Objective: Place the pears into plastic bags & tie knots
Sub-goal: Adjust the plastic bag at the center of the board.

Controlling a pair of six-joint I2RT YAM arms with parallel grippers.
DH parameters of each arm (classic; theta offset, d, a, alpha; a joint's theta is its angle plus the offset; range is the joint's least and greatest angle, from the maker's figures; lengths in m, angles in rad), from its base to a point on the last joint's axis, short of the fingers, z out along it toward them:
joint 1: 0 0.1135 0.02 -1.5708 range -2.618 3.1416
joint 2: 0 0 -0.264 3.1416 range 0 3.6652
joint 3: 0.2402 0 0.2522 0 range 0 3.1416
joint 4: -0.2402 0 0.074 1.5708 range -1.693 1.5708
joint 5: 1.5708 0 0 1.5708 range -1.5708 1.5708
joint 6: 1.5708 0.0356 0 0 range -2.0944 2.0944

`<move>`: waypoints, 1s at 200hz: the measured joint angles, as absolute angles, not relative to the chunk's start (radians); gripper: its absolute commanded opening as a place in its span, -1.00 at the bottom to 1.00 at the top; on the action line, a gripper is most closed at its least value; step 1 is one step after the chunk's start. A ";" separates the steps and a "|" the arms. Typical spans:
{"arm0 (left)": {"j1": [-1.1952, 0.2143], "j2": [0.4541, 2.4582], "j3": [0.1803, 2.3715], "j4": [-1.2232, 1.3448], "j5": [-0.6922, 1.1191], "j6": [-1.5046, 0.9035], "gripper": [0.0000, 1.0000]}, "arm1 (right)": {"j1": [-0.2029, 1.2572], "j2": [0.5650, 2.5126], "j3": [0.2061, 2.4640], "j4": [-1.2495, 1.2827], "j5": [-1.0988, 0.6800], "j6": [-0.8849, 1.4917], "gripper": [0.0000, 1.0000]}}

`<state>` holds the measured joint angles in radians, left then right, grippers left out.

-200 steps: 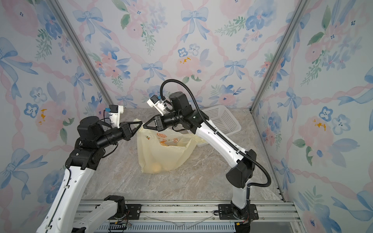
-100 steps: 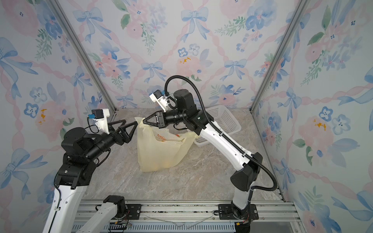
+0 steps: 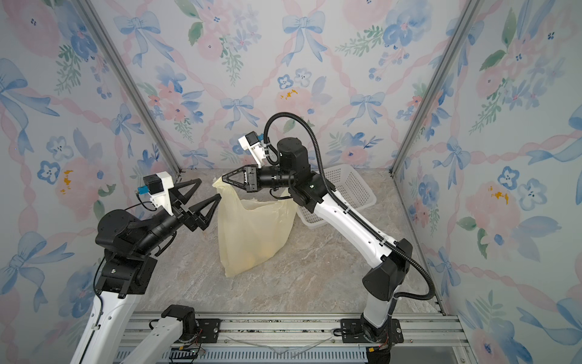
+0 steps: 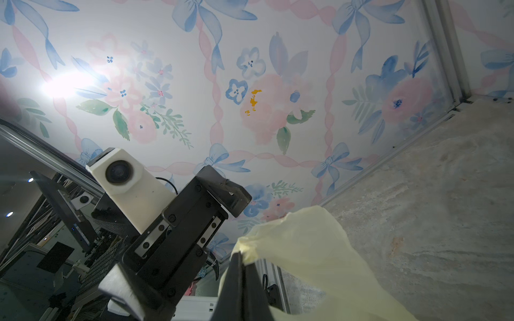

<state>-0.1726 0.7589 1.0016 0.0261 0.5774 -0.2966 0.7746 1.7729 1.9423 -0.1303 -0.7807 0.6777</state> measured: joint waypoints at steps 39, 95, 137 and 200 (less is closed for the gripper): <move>-0.300 0.852 0.982 0.089 0.516 -0.258 0.88 | 0.787 1.773 1.942 -0.122 -0.781 0.681 -1.00; -0.315 0.865 0.849 0.245 0.455 -0.273 -0.08 | 0.796 1.773 1.939 -0.124 -0.776 0.669 -1.00; -0.315 0.862 0.785 0.340 0.484 -0.292 0.05 | 0.796 1.773 1.926 -0.133 -0.770 0.658 -1.00; -0.315 0.861 0.770 0.406 0.533 -0.288 -0.27 | 0.796 1.735 1.905 -0.174 -0.770 0.608 -1.00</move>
